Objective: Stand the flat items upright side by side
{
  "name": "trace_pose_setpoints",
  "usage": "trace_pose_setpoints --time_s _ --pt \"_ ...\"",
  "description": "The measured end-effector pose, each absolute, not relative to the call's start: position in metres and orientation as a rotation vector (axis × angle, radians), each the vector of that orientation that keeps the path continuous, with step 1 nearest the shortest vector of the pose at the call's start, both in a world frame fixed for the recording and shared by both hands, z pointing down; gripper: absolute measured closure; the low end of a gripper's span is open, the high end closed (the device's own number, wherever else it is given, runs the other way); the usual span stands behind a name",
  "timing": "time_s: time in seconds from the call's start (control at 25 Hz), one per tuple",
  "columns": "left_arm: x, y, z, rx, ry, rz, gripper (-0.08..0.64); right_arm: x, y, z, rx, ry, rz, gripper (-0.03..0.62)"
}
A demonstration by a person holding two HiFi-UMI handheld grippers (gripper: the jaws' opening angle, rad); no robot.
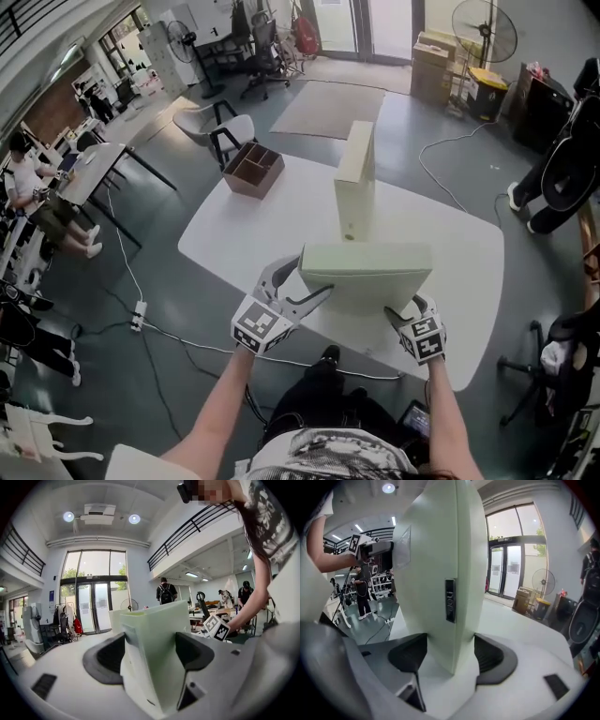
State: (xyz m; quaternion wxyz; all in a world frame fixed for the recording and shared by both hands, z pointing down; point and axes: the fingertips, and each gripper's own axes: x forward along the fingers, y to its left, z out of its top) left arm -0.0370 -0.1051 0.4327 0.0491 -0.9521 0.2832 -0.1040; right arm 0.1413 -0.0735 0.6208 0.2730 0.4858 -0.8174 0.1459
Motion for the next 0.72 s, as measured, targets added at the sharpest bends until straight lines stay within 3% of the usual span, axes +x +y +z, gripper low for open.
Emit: trace_pose_setpoints --time_s 0.24,0.56,0.72 --pt "-0.032 -0.101 0.43 -2.919 0.915 -0.262 0.235 0.155 -0.077 0.618 1.364 -2.206 0.456 0.27" --pt "-0.018 -0.086 0.427 -2.921 0.927 -0.25 0.238 0.183 -0.056 0.587 1.831 -2.193 0.735 0.267" --pt "-0.011 -0.078 0.428 -2.918 0.924 -0.254 0.238 0.167 -0.042 0.558 1.865 -2.329 0.844 0.37"
